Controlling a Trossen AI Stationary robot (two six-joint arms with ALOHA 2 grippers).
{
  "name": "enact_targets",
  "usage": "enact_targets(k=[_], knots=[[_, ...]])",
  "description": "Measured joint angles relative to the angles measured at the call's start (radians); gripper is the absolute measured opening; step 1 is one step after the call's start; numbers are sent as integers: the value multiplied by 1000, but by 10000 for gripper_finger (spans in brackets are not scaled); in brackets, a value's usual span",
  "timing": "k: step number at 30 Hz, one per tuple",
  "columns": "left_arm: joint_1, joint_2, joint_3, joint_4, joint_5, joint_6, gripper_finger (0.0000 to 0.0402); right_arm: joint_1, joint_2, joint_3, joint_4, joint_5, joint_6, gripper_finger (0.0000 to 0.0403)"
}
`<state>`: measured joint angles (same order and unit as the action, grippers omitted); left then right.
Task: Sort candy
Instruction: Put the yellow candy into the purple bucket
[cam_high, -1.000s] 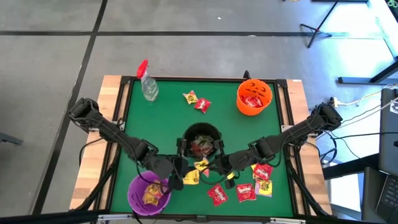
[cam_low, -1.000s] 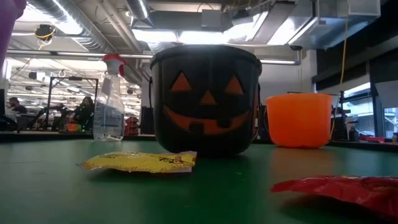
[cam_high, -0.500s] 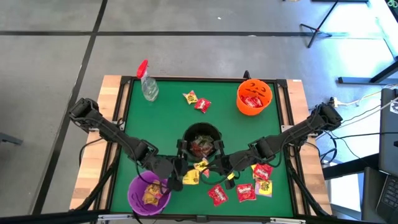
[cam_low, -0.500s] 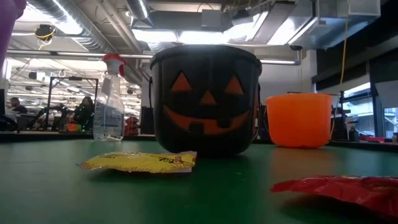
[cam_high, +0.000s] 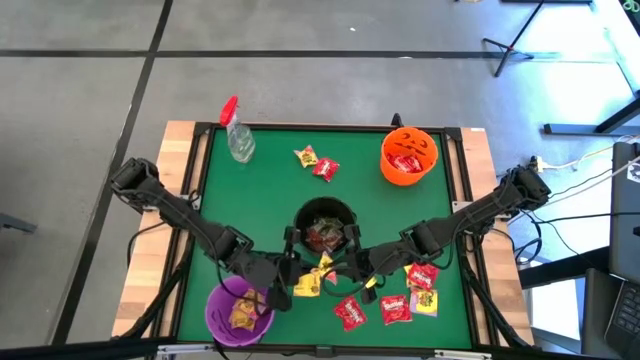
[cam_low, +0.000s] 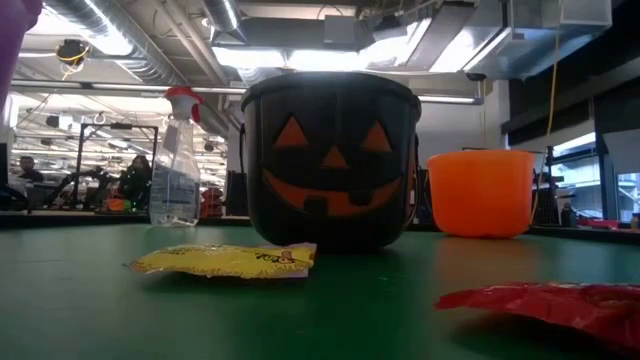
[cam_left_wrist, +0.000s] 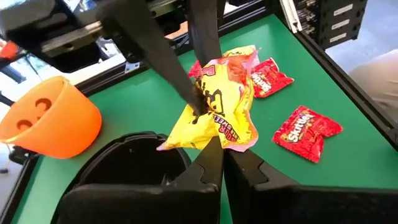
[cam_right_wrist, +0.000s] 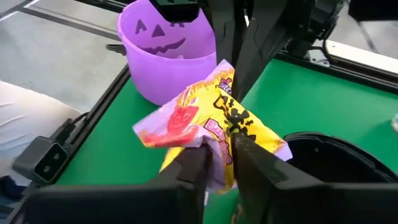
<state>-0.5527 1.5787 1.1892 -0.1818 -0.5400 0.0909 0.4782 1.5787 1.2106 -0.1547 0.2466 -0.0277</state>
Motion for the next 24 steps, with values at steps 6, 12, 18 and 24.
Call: enact_targets(k=[6, 12, 18, 24], knots=[[-29, -10, 0, -27, -51, 25, 0, 0, 0, 0, -14, -3, 21, 142], [-73, -71, 0, -106, -73, -37, 0, 0, 0, 1, -47, -3, 23, 194], [-159, -184, 0, -248, -66, -213, 0, 0, 0, 1, -94, -3, 46, 204], [-235, -243, 0, -465, 95, -505, 0, 0, 0, 1, -112, -3, 49, 200]])
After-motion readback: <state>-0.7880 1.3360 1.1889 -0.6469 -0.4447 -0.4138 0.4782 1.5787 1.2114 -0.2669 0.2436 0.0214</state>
